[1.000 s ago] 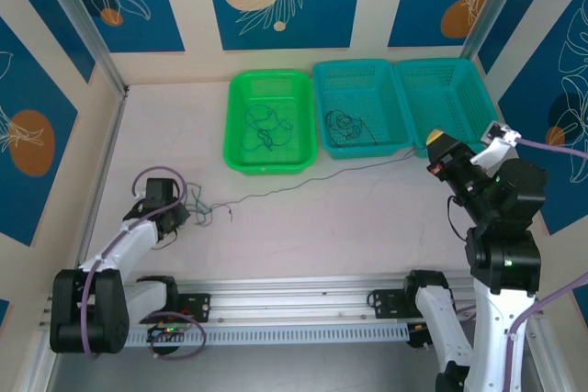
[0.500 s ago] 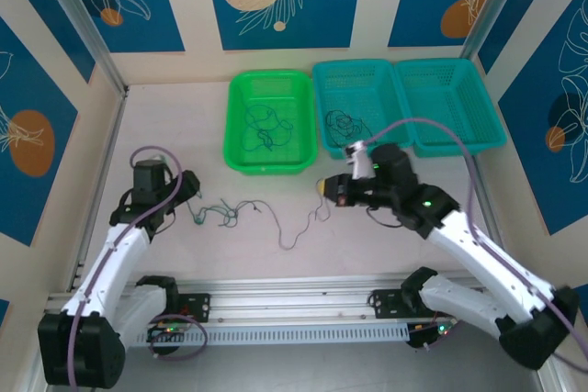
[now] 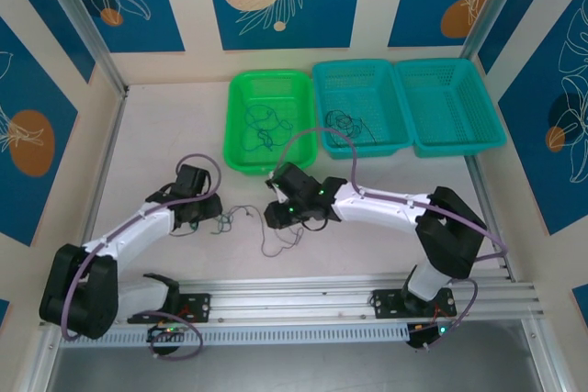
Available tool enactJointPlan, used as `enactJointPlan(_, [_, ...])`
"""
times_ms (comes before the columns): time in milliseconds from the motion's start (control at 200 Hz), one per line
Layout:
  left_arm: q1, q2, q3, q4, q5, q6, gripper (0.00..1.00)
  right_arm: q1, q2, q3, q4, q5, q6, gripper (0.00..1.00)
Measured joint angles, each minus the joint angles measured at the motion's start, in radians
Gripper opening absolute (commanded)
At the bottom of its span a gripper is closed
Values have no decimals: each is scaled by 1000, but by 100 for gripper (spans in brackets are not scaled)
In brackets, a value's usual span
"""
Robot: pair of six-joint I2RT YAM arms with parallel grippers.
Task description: Untangle the cables
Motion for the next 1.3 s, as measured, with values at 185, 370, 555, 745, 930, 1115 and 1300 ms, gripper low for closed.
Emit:
enactJointPlan(185, [-1, 59, -12, 50, 19, -13, 0, 8, 101, 117, 51, 7, -97, 36])
enactJointPlan(370, [-2, 68, -30, 84, 41, 8, 0, 40, 221, 178, 91, 17, -180, 60])
enactJointPlan(555, [-2, 52, -56, 106, 53, 35, 0, 65, 303, 180, 116, 36, -254, 77])
enactJointPlan(745, [-2, 31, -64, 111, 56, 39, 0, 66, 349, 196, 151, 34, -301, 82])
enactJointPlan(930, [-2, 25, -71, 122, 66, 45, 0, 66, 416, 281, 128, 95, -330, 81])
enactJointPlan(1115, [-2, 17, -73, 129, 78, 64, 0, 66, 484, 365, 92, 196, -370, 68])
enactJointPlan(1300, [-2, -7, -83, 128, 80, 64, 0, 66, 520, 409, 43, 235, -397, 28])
